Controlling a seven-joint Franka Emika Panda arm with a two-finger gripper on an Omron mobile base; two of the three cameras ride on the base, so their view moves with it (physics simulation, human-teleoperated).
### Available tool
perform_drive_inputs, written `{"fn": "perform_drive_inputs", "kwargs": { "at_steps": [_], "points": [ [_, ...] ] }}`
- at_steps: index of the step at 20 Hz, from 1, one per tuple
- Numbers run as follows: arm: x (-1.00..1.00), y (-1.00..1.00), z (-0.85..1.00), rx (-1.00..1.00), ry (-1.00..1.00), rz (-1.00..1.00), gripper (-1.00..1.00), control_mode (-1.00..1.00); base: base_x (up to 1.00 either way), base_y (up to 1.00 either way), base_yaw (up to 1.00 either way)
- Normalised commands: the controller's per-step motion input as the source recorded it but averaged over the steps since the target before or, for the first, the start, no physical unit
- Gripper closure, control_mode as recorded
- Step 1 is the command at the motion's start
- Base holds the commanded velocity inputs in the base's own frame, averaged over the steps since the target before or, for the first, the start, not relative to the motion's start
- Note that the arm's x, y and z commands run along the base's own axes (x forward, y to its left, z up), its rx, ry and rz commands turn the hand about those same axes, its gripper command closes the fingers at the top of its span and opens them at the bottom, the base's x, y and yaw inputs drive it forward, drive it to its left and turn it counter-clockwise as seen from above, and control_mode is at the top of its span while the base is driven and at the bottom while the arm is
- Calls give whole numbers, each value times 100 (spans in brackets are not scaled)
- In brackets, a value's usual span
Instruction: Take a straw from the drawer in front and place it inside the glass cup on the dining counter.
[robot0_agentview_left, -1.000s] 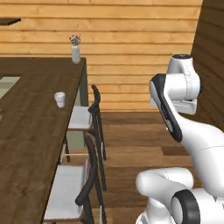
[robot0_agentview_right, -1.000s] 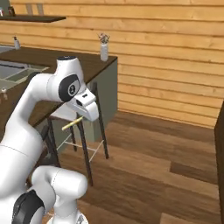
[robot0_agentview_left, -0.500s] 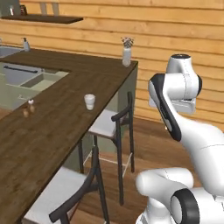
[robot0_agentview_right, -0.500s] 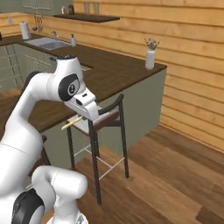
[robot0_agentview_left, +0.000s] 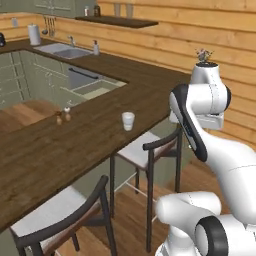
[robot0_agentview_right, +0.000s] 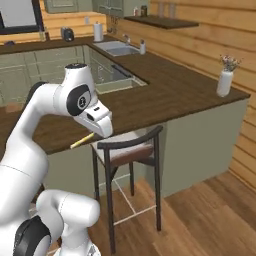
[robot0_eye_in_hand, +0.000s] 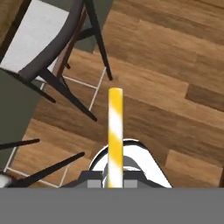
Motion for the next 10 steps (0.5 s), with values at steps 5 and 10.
{"fn": "perform_drive_inputs", "kwargs": {
  "at_steps": [5,10],
  "points": [
    [0,0,0,0,0,0,100,100,15,-78,61],
    [0,0,0,0,0,0,100,100,5,-77,63]
  ]
}}
